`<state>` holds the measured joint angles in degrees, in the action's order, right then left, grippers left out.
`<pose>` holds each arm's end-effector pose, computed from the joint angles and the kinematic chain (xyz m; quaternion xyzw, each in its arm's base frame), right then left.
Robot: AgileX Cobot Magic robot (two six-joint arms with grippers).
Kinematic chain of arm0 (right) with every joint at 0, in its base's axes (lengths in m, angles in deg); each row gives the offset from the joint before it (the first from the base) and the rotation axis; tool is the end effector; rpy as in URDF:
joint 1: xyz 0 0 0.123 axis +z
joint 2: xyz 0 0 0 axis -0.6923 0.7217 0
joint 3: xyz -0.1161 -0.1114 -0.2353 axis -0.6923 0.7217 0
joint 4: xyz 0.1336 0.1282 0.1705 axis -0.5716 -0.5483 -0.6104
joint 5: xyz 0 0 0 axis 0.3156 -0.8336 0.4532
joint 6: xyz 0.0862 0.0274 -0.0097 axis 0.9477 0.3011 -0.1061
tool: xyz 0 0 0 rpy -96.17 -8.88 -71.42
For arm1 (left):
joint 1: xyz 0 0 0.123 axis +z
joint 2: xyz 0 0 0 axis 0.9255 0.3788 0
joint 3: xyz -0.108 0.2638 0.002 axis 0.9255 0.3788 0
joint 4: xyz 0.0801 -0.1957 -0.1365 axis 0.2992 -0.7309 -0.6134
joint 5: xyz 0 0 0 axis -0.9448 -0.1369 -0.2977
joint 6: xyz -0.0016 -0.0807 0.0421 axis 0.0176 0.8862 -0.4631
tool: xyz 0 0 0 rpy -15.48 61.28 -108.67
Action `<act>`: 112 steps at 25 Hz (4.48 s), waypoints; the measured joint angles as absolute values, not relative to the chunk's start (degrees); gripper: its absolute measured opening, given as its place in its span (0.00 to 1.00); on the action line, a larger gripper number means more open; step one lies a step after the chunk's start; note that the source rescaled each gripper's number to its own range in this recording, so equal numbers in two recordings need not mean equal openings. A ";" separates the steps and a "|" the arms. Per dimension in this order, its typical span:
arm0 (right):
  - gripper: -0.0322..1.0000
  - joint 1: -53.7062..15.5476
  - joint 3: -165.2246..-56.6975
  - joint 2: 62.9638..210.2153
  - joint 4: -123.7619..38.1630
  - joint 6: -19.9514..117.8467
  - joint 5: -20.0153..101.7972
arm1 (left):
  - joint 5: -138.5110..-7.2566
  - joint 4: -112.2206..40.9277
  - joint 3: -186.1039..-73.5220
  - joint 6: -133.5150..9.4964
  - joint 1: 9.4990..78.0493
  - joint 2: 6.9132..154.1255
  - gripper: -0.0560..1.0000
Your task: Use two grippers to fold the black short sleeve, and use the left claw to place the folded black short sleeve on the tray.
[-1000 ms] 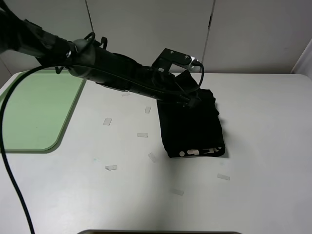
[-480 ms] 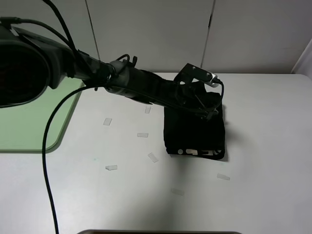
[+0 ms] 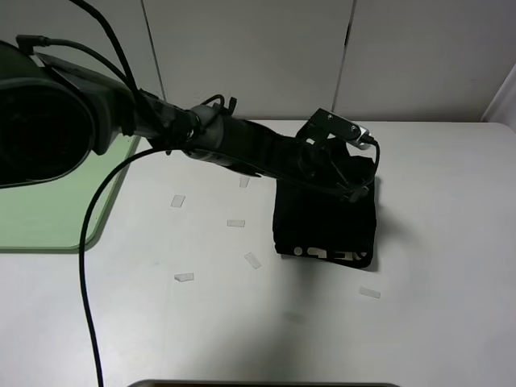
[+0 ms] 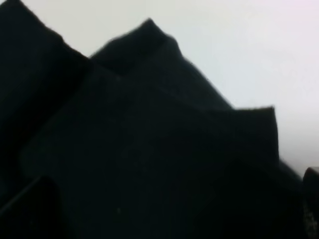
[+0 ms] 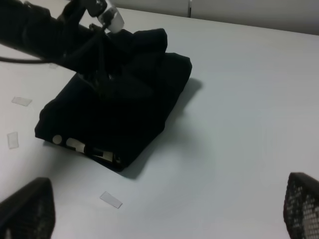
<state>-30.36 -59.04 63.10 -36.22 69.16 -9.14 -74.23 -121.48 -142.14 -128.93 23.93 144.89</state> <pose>-0.0042 0.0009 0.2776 -0.1188 0.8379 0.0615 0.5291 0.3614 -0.3582 0.0809 0.3668 0.8269 -0.1908 0.3812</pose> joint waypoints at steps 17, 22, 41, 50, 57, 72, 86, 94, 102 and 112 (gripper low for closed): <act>1.00 -30.36 -59.04 63.10 -36.22 69.16 -9.14 | -94.51 -114.32 -121.45 -95.12 37.01 122.85 0.99; 1.00 -30.36 -59.04 63.10 -36.22 69.16 -9.14 | -99.97 -114.56 -115.48 -91.72 39.85 122.95 0.99; 1.00 -30.36 -59.04 63.10 -36.22 69.16 -9.14 | -100.65 -121.21 -113.75 -91.62 40.70 133.61 0.97; 1.00 -30.36 -59.04 63.10 -36.22 69.16 -9.14 | -100.09 -121.68 -119.42 -91.62 37.78 137.05 0.96; 1.00 -30.36 -59.04 63.10 -36.22 69.16 -9.14 | -94.23 -121.68 -122.58 -91.62 34.95 138.16 0.83; 1.00 -30.36 -59.04 63.10 -36.22 69.16 -9.14 | -86.04 -121.57 -123.20 -91.62 34.04 138.94 0.29; 1.00 -30.36 -59.04 63.10 -36.22 69.16 -9.14 | -86.09 -95.93 -123.21 -95.19 37.84 136.04 0.17; 1.00 -30.36 -59.04 63.10 -36.22 69.16 -9.14 | -86.73 -64.03 -123.21 -80.53 43.72 130.13 0.17; 1.00 -30.36 -59.04 63.10 -36.22 69.16 -9.14 | -88.79 -39.07 -122.35 -69.88 49.57 126.62 0.17; 1.00 -30.36 -59.04 63.10 -36.22 69.16 -9.14 | -92.49 -13.30 -121.16 -54.44 56.40 123.86 0.17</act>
